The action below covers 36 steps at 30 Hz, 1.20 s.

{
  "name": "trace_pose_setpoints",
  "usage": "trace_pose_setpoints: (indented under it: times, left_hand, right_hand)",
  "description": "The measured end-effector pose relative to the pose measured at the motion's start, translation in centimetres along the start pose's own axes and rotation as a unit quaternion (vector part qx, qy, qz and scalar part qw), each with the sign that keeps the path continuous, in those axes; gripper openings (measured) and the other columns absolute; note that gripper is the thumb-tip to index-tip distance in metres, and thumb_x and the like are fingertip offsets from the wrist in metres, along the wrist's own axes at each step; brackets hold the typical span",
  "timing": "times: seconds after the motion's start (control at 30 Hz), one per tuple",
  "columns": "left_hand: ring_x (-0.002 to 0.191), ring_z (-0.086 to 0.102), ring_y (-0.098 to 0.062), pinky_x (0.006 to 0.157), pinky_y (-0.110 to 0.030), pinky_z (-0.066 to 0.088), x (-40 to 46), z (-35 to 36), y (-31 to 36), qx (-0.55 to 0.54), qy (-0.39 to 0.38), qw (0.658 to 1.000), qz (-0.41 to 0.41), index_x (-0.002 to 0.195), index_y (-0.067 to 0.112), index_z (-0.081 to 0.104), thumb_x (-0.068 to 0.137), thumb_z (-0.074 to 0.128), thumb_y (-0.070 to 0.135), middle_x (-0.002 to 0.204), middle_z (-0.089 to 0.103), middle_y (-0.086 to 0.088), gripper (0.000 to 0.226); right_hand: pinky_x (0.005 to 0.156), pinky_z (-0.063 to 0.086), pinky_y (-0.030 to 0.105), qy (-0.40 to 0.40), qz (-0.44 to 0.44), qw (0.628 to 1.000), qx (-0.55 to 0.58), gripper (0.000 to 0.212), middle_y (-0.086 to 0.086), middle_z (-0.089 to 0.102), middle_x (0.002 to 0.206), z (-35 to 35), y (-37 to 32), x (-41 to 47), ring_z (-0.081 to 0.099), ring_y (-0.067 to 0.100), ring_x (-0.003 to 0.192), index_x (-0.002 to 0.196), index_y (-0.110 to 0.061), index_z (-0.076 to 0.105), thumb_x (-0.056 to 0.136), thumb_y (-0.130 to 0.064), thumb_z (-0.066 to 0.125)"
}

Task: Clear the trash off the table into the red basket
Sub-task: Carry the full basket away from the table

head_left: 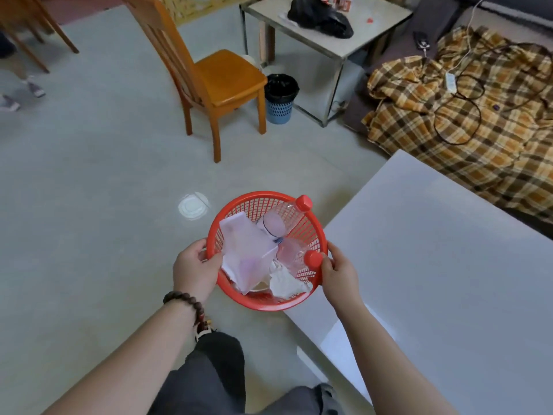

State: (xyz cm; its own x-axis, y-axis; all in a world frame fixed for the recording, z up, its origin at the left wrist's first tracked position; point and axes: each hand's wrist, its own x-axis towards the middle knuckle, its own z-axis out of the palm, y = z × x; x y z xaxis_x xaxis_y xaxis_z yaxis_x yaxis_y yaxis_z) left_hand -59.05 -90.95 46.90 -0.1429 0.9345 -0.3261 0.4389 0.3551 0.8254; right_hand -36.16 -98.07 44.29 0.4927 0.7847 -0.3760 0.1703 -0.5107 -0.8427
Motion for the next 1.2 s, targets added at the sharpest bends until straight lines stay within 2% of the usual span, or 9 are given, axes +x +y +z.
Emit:
trace_pose_setpoints:
  times: [0.2,0.37,0.47,0.6,0.7,0.87,1.03,1.13,1.2]
  left_hand:
    - [0.069,0.069,-0.028,0.065,-0.046,0.06,11.0,-8.9,-0.3,0.005,-0.01,1.0,-0.005,0.08,0.022,0.071,0.082,0.064,0.012,0.069,0.073,0.001,0.013]
    - [0.072,0.065,-0.036,0.064,-0.045,0.055,17.5,-11.1,2.0,0.018,-0.032,0.999,0.029,0.079,0.014,0.069,0.082,0.061,0.01,0.073,0.07,-0.013,0.009]
    - [0.064,0.06,-0.033,0.058,-0.038,0.05,20.3,-10.3,3.3,0.01,-0.06,0.998,0.033,0.078,0.012,0.068,0.081,0.061,0.01,0.073,0.069,-0.017,0.008]
    - [0.067,0.062,-0.032,0.057,-0.03,0.046,23.4,-7.7,5.3,0.014,-0.097,0.995,0.022,0.075,0.013,0.067,0.084,0.06,0.007,0.07,0.068,-0.012,0.013]
    - [0.071,0.066,-0.032,0.06,-0.037,0.054,26.3,-5.4,7.4,0.023,-0.122,0.992,0.033,0.078,0.014,0.068,0.087,0.059,0.008,0.074,0.07,-0.012,0.013]
    - [0.074,0.067,-0.03,0.062,-0.035,0.055,33.8,0.1,12.2,0.048,-0.138,0.988,0.054,0.078,0.017,0.067,0.089,0.06,0.011,0.076,0.071,-0.009,0.014]
    - [0.078,0.068,-0.029,0.063,-0.034,0.054,42.3,9.2,20.0,0.078,-0.188,0.977,0.062,0.081,0.02,0.068,0.089,0.061,0.013,0.079,0.072,-0.007,0.014]
    - [0.078,0.07,-0.03,0.07,-0.042,0.06,46.2,14.5,25.4,0.111,-0.228,0.965,0.068,0.081,0.018,0.069,0.086,0.063,0.013,0.08,0.073,-0.008,0.01]
    - [0.076,0.07,-0.027,0.069,-0.043,0.061,48.1,17.7,28.2,0.129,-0.254,0.956,0.073,0.08,0.017,0.069,0.087,0.062,0.016,0.078,0.074,-0.007,0.01]
  right_hand:
    - [0.07,0.047,0.017,0.033,-0.008,0.999,-0.031,0.032,-0.006,0.068,0.099,11.8,-6.8,2.1,0.062,0.012,0.087,0.119,-0.021,0.06,0.096,-0.013,0.038]
    - [0.085,0.052,0.036,0.08,0.019,0.996,-0.037,0.031,-0.001,0.068,0.103,15.6,-11.1,4.4,0.061,0.019,0.092,0.121,-0.021,0.057,0.097,-0.016,0.039]
    - [0.085,0.053,0.041,0.093,0.021,0.994,-0.046,0.031,-0.003,0.067,0.102,15.5,-12.5,6.6,0.063,0.022,0.094,0.122,-0.024,0.057,0.097,-0.019,0.04]
    - [0.082,0.048,0.031,0.134,0.032,0.989,-0.046,0.033,-0.003,0.067,0.106,14.8,-13.2,10.0,0.059,0.017,0.093,0.123,-0.025,0.057,0.095,-0.017,0.041]
    - [0.082,0.049,0.028,0.155,0.054,0.986,-0.018,0.034,-0.001,0.067,0.108,14.4,-13.7,12.9,0.06,0.016,0.093,0.125,-0.023,0.057,0.096,-0.016,0.04]
    - [0.063,0.044,0.012,0.186,0.072,0.979,0.043,0.032,-0.007,0.064,0.101,13.4,-15.1,21.5,0.057,0.001,0.081,0.126,-0.023,0.055,0.098,-0.021,0.041]
    - [0.079,0.05,0.025,0.217,0.098,0.968,0.085,0.034,-0.001,0.064,0.11,9.4,-17.4,32.2,0.059,0.013,0.091,0.13,-0.02,0.052,0.098,-0.021,0.042]
    - [0.065,0.044,0.015,0.242,0.114,0.96,0.08,0.033,-0.002,0.064,0.104,5.9,-18.8,37.1,0.057,0.003,0.08,0.129,-0.02,0.053,0.097,-0.02,0.043]
    - [0.063,0.042,0.016,0.262,0.134,0.952,0.08,0.033,-0.001,0.065,0.103,3.8,-19.6,39.9,0.057,0.004,0.079,0.128,-0.021,0.053,0.097,-0.02,0.043]
